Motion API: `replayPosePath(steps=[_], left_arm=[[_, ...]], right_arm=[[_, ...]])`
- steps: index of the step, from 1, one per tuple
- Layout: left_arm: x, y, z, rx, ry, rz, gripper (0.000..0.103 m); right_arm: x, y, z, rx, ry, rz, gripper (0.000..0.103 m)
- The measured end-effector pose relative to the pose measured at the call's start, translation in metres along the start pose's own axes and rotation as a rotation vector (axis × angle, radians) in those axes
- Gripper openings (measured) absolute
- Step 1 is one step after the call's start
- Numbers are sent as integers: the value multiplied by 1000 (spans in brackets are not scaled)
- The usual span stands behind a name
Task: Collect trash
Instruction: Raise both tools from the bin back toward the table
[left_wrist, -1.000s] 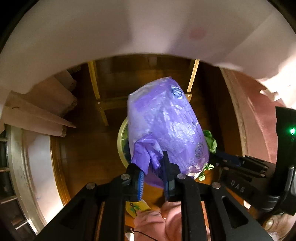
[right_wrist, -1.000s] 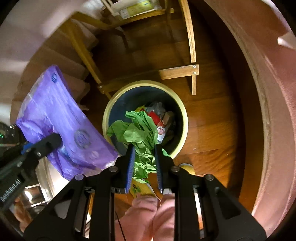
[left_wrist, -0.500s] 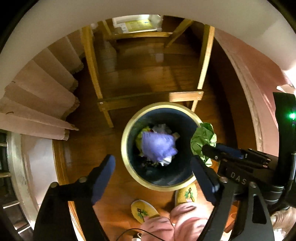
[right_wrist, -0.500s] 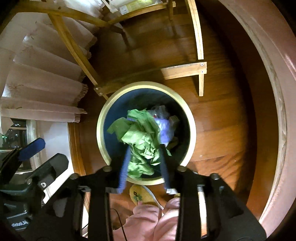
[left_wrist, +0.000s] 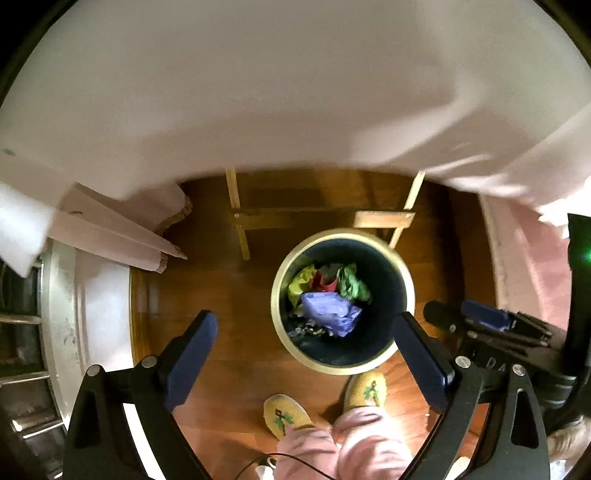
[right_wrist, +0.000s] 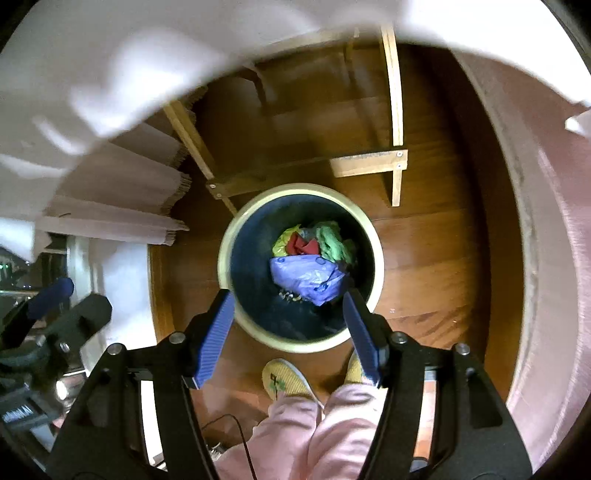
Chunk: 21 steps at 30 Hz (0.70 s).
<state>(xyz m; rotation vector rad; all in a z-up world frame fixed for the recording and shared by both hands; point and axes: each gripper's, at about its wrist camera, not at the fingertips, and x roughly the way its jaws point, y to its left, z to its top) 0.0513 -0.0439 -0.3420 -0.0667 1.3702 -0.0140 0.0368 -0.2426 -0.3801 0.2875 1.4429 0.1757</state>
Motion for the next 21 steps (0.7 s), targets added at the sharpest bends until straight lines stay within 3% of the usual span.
replayPosePath(steps=[13,21], left_arm=[[-216,0,26,2,-195,-77,97],[-335,12,43,32,-371,-100,97]], right_arm=[[-193,70,-9,-105,-163,37,58],[-288,110,-2,-148,-268,64,59]])
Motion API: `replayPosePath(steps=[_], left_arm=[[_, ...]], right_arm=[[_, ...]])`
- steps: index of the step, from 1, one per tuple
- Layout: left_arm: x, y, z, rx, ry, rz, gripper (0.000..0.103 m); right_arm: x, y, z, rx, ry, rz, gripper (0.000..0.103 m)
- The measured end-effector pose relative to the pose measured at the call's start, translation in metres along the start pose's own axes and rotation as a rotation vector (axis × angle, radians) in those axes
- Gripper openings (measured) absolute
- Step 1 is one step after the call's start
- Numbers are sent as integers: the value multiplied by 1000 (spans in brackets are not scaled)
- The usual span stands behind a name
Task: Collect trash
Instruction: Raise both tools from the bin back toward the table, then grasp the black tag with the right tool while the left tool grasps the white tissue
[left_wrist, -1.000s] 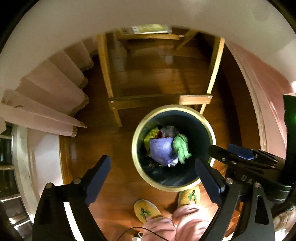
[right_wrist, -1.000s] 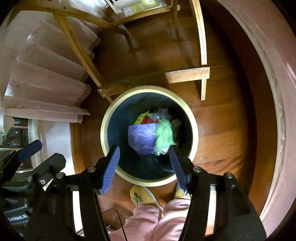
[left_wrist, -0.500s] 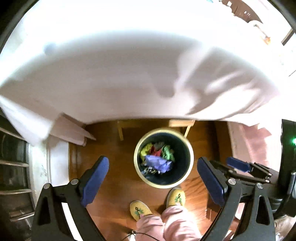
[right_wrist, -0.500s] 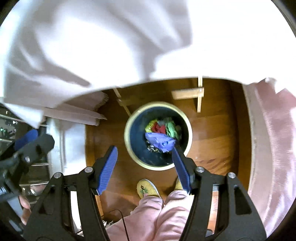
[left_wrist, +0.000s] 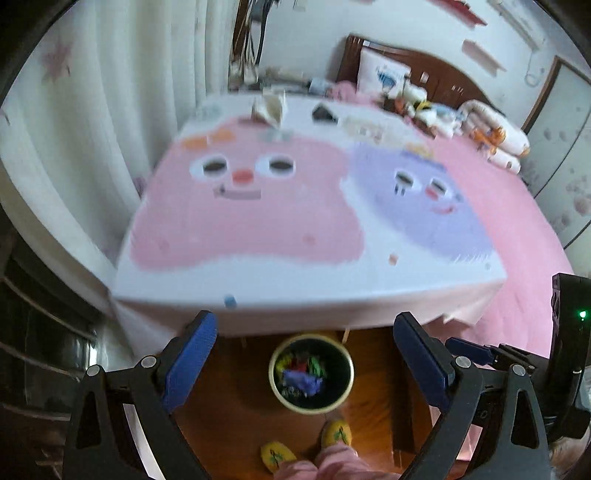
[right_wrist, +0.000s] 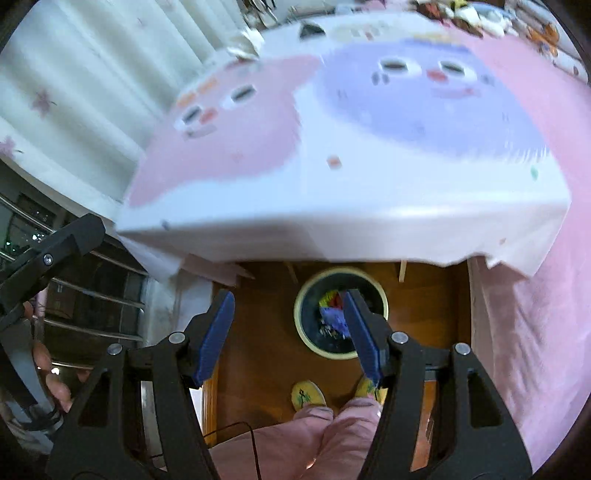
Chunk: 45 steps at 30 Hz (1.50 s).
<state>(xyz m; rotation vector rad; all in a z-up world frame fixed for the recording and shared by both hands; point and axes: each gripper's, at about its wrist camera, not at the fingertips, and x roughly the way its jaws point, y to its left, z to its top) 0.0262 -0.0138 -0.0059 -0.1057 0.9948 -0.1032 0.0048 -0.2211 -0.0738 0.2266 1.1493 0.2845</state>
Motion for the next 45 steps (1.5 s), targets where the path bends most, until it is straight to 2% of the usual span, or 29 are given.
replayPosePath(steps=[5,11,16,22,26,30,37,41,45], left_arm=[[-38,3,30,41,-41,13,97],[-69,8,66,61,-95,45,97],[-78,14,96,58,-111,89,97],[-62,21,149,-5,-119,132,97],[-33,22,190,-31,-121,194,97],[6,22,235,-86,-112,252,97],[93,39,321,-265,-29,242,97],[148,59,362,-342,24,228,97],[201,81,387,-415,72,226,97]], right_arm=[[-42,27,32,-60,-109,-19,59],[-67,53,71,-100,-170,-31,59],[-85,71,107,-160,-230,-46,59],[-92,76,175,-236,-277,-53,59],[-75,63,228,-280,-268,-41,59],[-42,40,291,-322,-212,24,58],[27,4,400,-417,-124,54,58],[78,-18,456,-410,-65,92,58],[124,-35,497,-375,-35,95,58]])
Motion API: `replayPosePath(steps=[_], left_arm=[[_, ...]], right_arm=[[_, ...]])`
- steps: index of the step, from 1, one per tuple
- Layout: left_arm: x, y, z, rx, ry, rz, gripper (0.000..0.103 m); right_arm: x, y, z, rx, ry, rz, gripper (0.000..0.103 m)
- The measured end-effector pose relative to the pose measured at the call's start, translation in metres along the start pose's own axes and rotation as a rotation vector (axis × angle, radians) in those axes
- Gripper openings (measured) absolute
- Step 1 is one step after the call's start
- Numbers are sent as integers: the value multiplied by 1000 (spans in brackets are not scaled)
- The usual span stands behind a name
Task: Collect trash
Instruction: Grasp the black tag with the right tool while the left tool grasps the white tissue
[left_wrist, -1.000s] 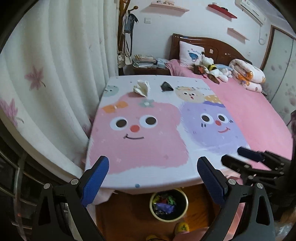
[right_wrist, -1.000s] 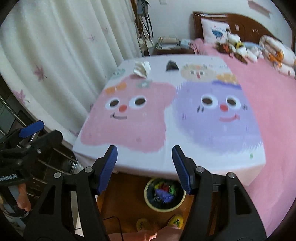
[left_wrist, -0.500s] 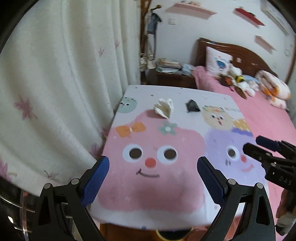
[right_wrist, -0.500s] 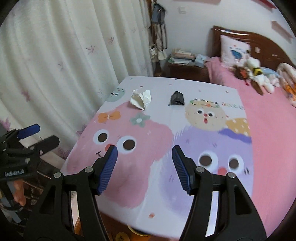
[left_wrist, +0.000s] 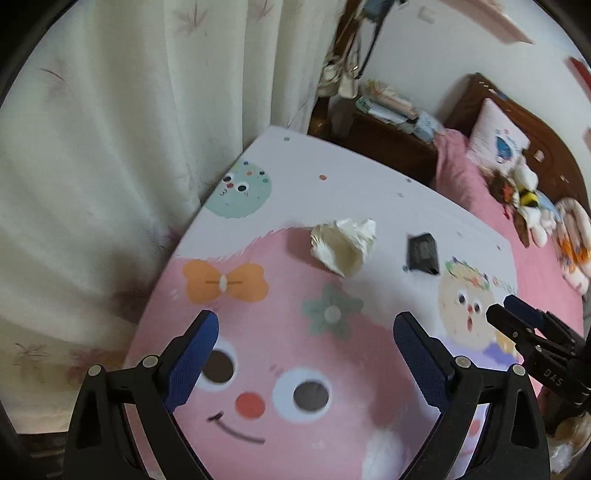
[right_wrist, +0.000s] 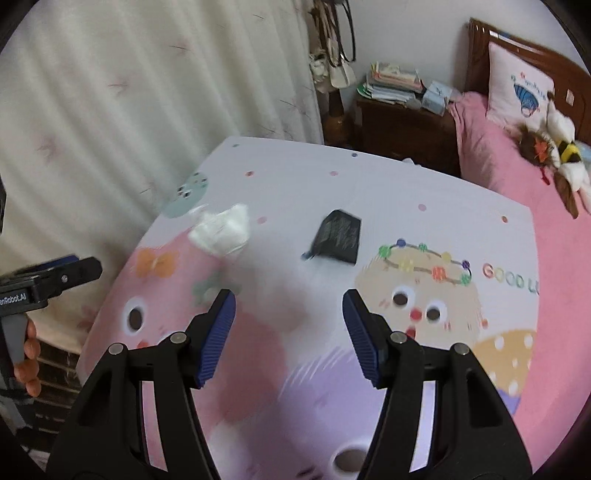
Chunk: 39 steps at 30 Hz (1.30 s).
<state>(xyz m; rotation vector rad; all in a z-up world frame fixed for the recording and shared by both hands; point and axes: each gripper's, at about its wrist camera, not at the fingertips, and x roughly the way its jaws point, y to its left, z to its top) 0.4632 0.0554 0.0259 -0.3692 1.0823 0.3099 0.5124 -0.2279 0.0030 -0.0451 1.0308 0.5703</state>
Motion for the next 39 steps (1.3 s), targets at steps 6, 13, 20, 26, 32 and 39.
replayPosePath(steps=[6,13,20,26,32,39], left_arm=[[65,-17,38,-38,72,-30,97],[110,-54,65,18,123,-17,97],[150,-63,74,24,161,36,97],[173,-56,71,12,166,51,97],[194,-46,71,-43,172,47,87],[198,-48,72,-47,119,8,58]], right_arm=[[64,-49,27,119,75,20,58],[117,-74,40,174,139,14,58],[151,-70,47,166,183,-1,58],[171,-63,43,143,207,-21,57],[177,-47,40,67,183,-60,46],[171,-41,28,35,135,-73,36]])
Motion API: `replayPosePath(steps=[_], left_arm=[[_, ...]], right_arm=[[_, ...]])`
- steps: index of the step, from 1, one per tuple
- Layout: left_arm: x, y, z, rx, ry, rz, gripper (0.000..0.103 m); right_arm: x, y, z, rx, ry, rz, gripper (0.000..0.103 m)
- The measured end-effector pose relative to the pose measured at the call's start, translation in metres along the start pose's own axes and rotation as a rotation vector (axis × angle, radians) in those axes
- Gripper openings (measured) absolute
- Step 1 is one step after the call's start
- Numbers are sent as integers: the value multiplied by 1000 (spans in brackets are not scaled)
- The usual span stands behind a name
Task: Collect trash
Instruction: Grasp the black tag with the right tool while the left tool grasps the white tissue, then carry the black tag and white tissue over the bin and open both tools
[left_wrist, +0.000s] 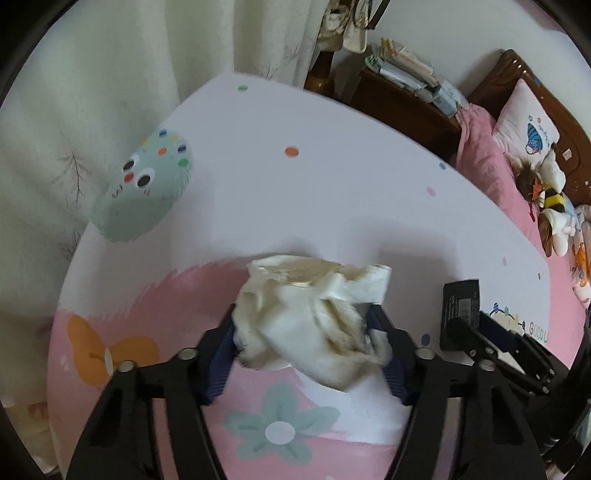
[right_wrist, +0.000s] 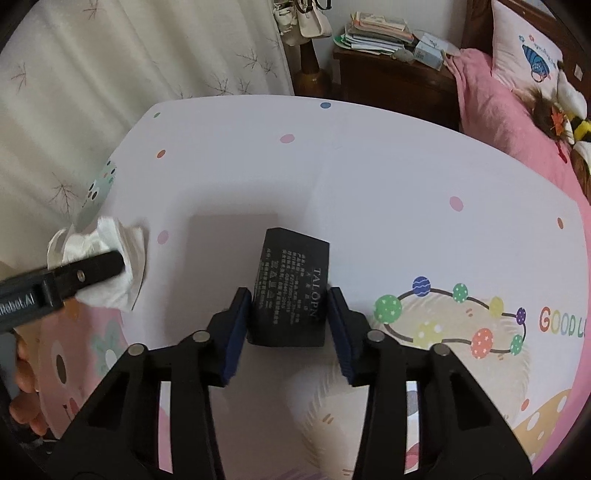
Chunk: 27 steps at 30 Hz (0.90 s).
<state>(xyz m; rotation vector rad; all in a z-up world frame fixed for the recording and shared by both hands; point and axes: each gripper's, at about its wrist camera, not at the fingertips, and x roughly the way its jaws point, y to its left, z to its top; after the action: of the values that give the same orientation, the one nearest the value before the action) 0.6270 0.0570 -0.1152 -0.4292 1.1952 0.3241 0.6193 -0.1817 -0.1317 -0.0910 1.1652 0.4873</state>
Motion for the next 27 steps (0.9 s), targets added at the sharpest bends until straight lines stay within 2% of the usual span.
replayPosePath(steps=[2,3,4,6,11,17,23,27], left_arm=[[-6,-3,-1,9,-15,-8,48],[-10,-4,-2,14,-32,-12,38],[-14,-6,-3,18,-38,-18,32],[-22,-9,-7,22,-39,-45,27],[-42,-20,-36,88,-45,-50,24],[-85,-10,-97,151,-73,-92,24],[-145,12,-172,203,-119,-156,24],[-193,38,-223,244,-149,-204,24]], right_arm=[[-1,3,-4,-3,-3,21,33],[-2,4,-8,1,0,37,32],[-3,4,-9,3,2,44,32],[-8,5,-15,23,-7,86,31],[-31,9,-34,48,-32,141,31],[-72,25,-68,68,-70,194,31],[-124,53,-125,67,-105,211,31],[-161,85,-179,64,-117,211,31]])
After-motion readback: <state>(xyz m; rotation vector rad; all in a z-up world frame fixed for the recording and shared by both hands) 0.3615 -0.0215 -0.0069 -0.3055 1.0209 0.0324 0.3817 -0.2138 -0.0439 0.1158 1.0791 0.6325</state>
